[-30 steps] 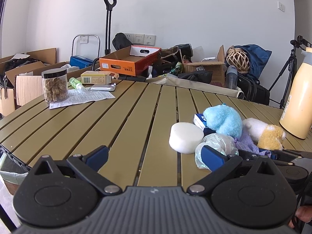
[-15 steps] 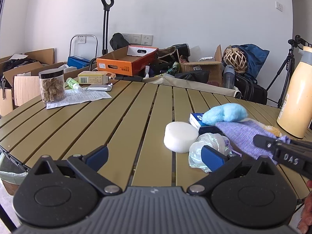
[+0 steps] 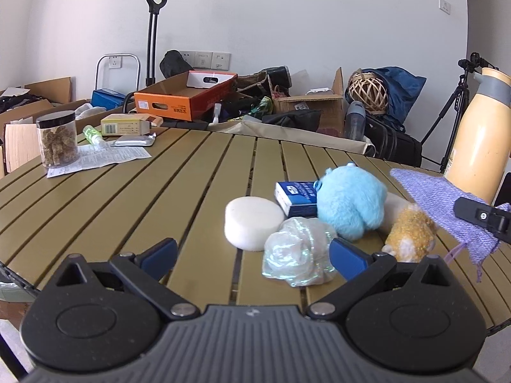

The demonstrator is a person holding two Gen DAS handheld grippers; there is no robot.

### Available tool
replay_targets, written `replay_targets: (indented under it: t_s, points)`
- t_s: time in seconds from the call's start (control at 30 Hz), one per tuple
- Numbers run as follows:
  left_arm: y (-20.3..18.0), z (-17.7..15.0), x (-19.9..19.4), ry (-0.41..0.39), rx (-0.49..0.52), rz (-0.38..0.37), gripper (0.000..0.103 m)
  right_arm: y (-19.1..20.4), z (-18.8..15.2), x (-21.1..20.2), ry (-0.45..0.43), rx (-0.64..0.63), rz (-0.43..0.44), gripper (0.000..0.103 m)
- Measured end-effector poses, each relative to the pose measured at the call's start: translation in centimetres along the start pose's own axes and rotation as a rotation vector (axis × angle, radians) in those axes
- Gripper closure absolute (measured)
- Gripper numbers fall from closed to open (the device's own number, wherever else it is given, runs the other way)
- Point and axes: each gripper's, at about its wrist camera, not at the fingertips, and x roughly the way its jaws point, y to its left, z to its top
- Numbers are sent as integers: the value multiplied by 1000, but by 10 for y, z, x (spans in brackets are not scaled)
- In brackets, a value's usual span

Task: Collect trash
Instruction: 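Grasp the purple mesh cloth with the right tool and lift it, then grasp the clear plastic bag with the left tool while the right tool holds the cloth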

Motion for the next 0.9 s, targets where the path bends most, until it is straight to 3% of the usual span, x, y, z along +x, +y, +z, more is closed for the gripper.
replay_targets:
  t_s: [0.53, 0.63, 0.73, 0.8, 0.9]
  points:
    - [-32, -7, 46, 54, -36, 21, 1, -71, -6, -33, -28, 79, -135, 86]
    - [-35, -7, 51, 54, -38, 28, 5, -78, -7, -35, -25, 90, -147, 86]
    - [-38, -8, 55, 64, -37, 27, 17, -81, -9, -35, -21, 94, -150, 86]
    - [-38, -8, 58, 79, -40, 16, 39, -81, -9, -35, -19, 94, -151, 86]
    - [-39, -9, 60, 77, -43, 2, 55, -81, -9, -35, -17, 92, -151, 86]
